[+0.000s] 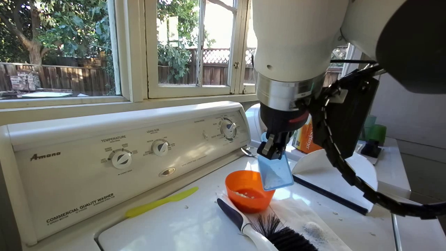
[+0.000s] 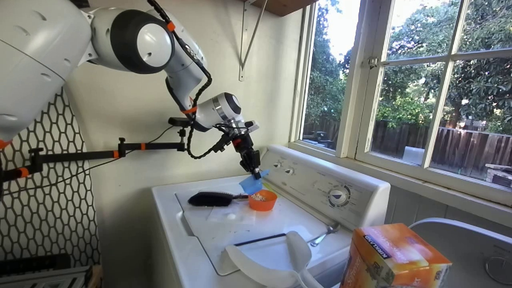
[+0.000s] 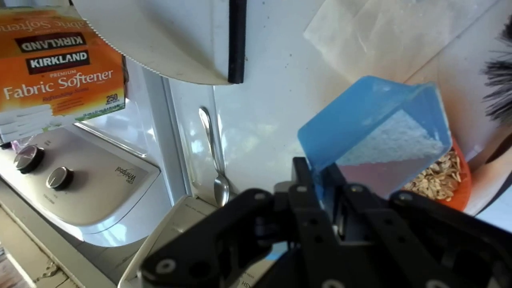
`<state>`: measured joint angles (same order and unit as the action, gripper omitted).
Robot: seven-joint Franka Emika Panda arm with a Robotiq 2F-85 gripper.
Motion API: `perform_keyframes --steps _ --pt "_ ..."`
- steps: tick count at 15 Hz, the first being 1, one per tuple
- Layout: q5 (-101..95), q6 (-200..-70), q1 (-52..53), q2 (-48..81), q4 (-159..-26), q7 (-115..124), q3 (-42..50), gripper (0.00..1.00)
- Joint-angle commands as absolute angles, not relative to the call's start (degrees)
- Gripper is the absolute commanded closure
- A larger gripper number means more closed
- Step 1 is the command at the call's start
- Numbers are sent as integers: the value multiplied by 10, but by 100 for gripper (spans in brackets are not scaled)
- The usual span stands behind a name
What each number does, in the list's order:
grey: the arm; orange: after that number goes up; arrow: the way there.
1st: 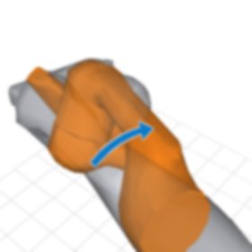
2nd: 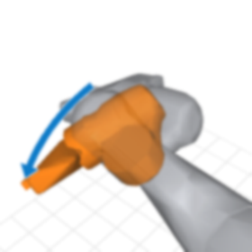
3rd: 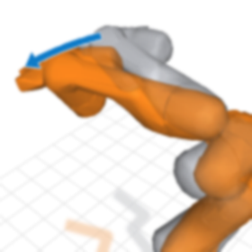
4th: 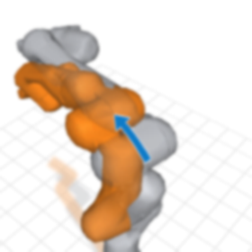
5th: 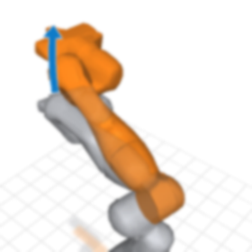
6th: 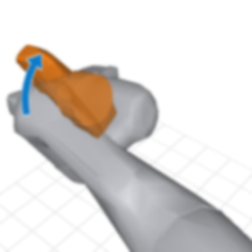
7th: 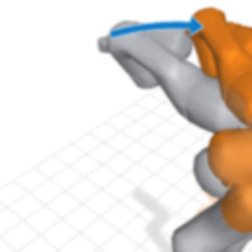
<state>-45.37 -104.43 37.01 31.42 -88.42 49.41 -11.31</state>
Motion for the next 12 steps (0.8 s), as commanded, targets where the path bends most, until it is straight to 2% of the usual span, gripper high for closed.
perform_keyframes --steps 1,12 --pt "-429 -1099 353 275 -944 535 -115 97" --pt "-427 -1146 308 195 -1047 652 -121 97"
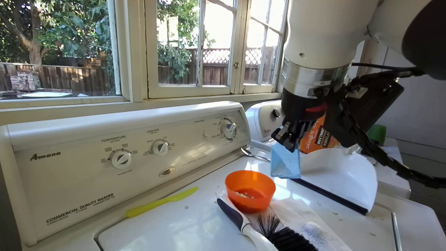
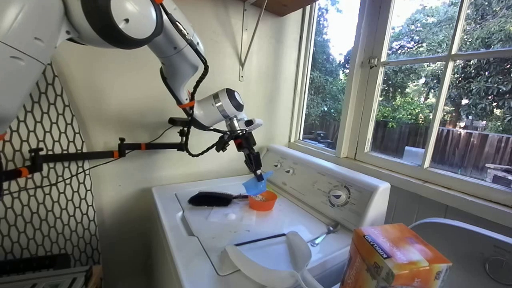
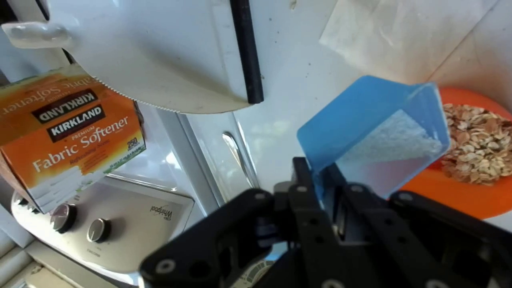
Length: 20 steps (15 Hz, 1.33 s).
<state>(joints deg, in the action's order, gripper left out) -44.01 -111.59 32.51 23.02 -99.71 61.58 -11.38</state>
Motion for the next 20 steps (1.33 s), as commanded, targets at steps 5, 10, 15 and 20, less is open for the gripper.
perform_keyframes --steps 5,10,15,20 --pt "-427 -1178 285 170 -1090 715 -128 97" --pt "-432 -1210 268 150 -1128 784 -128 97" --pt "-430 -1230 255 132 -1158 864 -127 97" --pt "-441 -1221 249 144 -1145 878 -130 88"
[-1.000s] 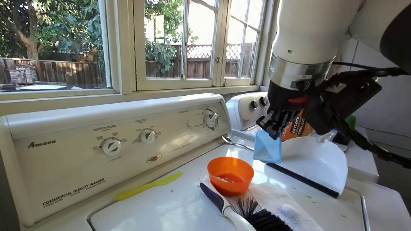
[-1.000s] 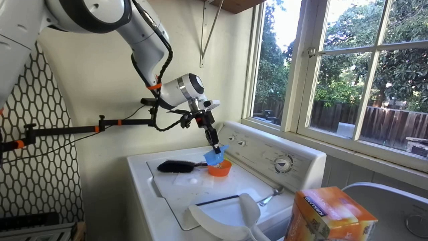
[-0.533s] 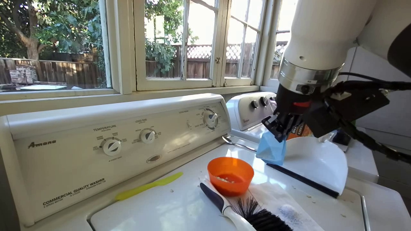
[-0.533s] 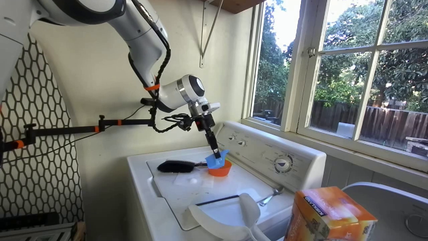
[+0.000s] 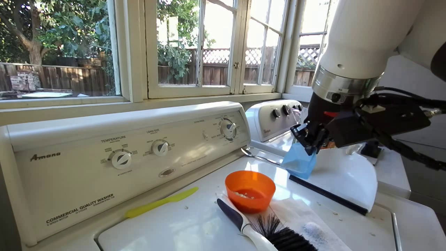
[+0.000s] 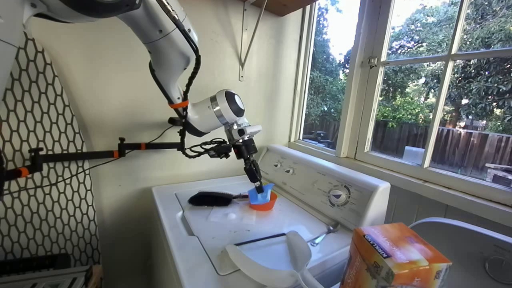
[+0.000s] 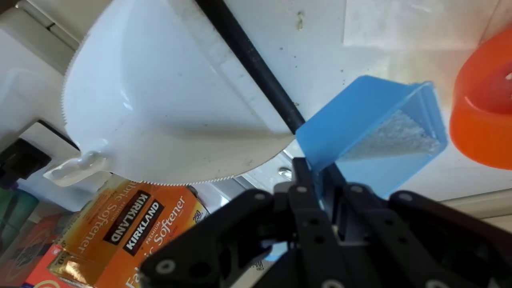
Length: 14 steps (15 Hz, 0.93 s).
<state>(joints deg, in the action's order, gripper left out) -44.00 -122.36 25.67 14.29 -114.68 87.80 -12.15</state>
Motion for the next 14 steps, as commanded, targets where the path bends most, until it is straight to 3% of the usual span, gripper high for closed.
perform_keyframes --steps 1,7,8,14 --pt "-441 -1221 248 142 -1147 881 -130 88" --pt "-441 -1222 248 138 -1153 888 -131 88" --pt "-441 -1222 248 138 -1153 888 -131 97" --pt "-425 -1242 227 140 -1152 959 -121 97"
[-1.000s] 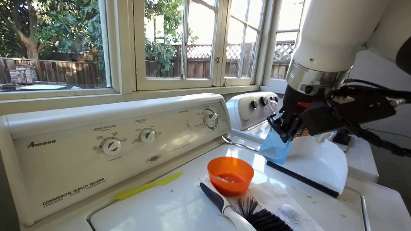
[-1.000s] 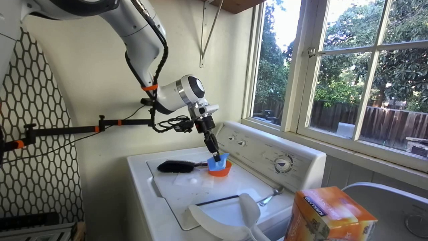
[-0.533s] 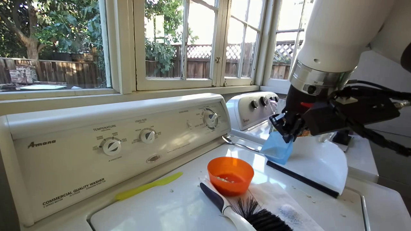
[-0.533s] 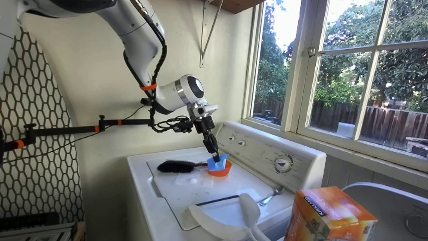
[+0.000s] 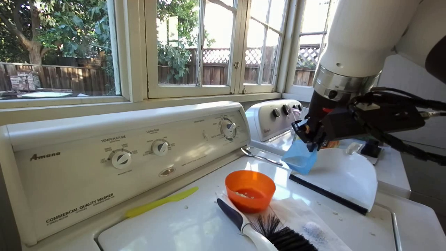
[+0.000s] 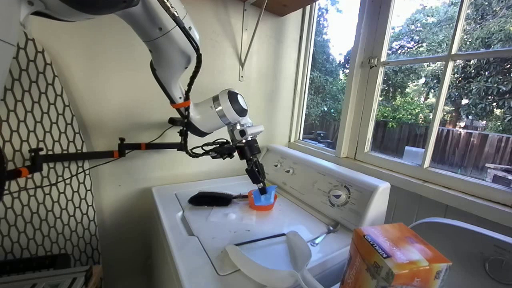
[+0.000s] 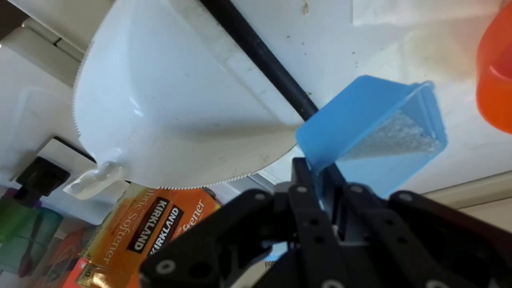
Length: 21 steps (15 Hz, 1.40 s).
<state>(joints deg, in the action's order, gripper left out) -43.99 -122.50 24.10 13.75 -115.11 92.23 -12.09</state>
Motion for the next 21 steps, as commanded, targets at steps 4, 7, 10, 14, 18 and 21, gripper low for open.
perform_keyframes --steps 4,7,10,14,18,21 --pt "-413 -1267 213 146 -1155 1009 -117 97" --pt "-410 -1302 207 153 -1158 1057 -112 97" --pt "-415 -1335 205 161 -1164 1107 -103 97" --pt "-424 -1368 207 173 -1168 1168 -88 97" --pt "-426 -1399 207 186 -1171 1225 -75 97" --pt "-425 -1424 207 196 -1172 1262 -66 97"
